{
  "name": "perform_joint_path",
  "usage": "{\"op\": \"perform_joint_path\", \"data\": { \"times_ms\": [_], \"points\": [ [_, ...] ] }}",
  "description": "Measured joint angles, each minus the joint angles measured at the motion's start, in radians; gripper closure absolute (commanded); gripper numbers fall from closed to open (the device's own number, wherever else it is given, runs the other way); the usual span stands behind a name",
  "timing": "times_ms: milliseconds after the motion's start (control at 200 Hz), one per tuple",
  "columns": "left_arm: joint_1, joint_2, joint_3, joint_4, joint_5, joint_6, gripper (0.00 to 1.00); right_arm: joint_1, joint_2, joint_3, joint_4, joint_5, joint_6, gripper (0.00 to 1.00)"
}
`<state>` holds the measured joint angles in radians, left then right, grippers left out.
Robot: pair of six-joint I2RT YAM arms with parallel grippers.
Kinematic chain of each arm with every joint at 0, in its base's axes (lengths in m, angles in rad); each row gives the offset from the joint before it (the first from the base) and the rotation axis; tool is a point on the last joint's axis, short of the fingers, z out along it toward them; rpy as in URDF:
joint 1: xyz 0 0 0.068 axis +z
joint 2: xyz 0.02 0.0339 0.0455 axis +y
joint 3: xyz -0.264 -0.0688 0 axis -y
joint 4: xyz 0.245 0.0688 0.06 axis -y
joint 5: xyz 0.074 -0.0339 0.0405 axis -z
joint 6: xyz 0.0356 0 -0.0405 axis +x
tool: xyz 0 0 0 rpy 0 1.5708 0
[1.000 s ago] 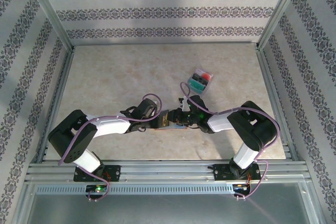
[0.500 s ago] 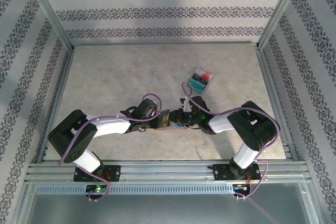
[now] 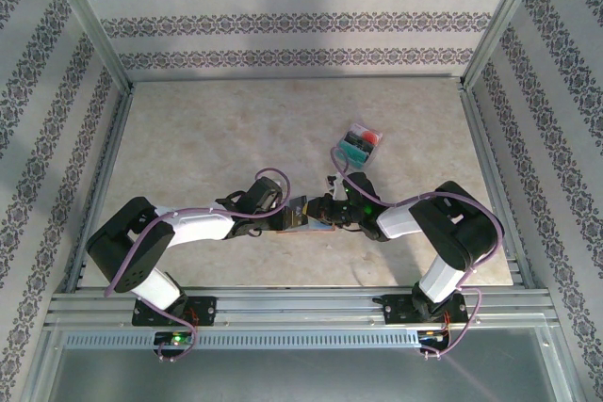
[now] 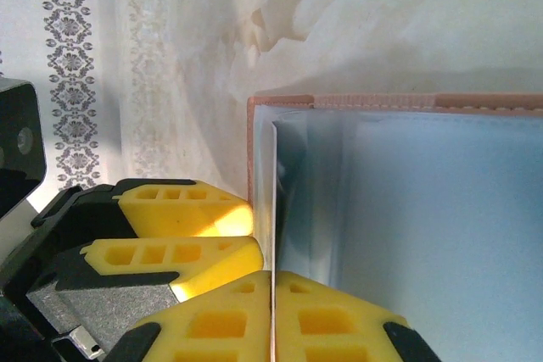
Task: Take the credit cards out of the card holder
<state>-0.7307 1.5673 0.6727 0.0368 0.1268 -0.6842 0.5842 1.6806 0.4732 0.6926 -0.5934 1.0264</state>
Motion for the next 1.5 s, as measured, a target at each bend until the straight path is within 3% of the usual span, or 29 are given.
{"op": "perform_joint_path", "data": {
  "times_ms": [605, 1164, 1499],
  "points": [
    [0.0, -0.051, 0.066, -0.095, -0.066, 0.026, 0.45, -0.006, -0.031, 0.005, -0.091, 0.0, -0.012, 0.94],
    [0.0, 0.061, 0.12, -0.08, -0.024, 0.068, 0.68, -0.006, -0.08, 0.039, -0.228, 0.011, -0.051, 0.94],
    [0.019, 0.062, 0.1, -0.045, -0.013, 0.049, 0.71, -0.006, -0.181, 0.116, -0.481, 0.074, -0.148, 0.94]
  ]
}}
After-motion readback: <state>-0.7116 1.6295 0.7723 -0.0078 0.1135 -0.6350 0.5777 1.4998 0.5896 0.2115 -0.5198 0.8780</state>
